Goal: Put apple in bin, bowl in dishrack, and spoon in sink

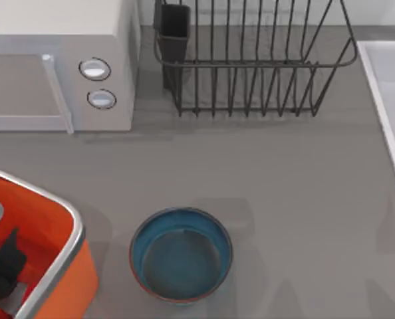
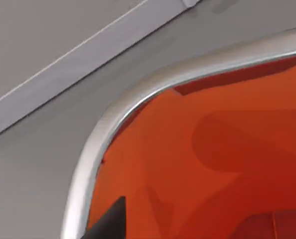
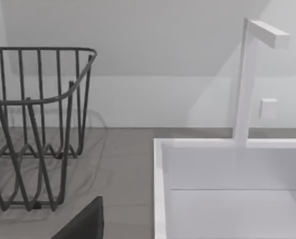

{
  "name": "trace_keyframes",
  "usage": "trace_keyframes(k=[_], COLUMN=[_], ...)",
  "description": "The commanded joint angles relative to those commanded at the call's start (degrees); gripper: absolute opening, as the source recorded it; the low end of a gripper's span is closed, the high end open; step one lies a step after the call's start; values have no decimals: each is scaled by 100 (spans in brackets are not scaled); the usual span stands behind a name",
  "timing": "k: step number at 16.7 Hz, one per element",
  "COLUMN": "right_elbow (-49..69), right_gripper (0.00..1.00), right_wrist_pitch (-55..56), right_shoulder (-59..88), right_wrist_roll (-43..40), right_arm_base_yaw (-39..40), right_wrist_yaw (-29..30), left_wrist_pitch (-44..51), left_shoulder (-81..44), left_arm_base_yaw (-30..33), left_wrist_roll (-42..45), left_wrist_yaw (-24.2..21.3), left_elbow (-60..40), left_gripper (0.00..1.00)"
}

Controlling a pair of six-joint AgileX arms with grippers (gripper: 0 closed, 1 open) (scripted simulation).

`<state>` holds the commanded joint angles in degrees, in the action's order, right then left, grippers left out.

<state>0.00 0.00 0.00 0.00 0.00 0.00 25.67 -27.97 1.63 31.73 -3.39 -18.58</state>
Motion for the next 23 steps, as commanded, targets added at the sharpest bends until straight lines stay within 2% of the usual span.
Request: trace_keyframes(k=[4, 8, 17, 23], right_elbow=[0, 0, 52, 1434], right_gripper=[100, 100, 100, 100], right_wrist_pitch=[0, 0, -42, -1146], right_shoulder=[0, 0, 53, 1542], right_wrist_roll=[0, 0, 36, 924], right_arm_base_yaw=[0, 0, 40, 1004], right_wrist_yaw=[0, 0, 2, 37], left_wrist_pitch=[-1428, -2361, -2567, -2567], left_shoulder=[1578, 2585, 2797, 2797], left_arm_base_yaw=[-88, -149, -164, -164], left_wrist_roll=[-1828, -2956, -3173, -3173], left_wrist_yaw=[187, 312, 339, 339], left_elbow=[1020, 1708, 1858, 1858], left_gripper=[100, 100, 100, 100])
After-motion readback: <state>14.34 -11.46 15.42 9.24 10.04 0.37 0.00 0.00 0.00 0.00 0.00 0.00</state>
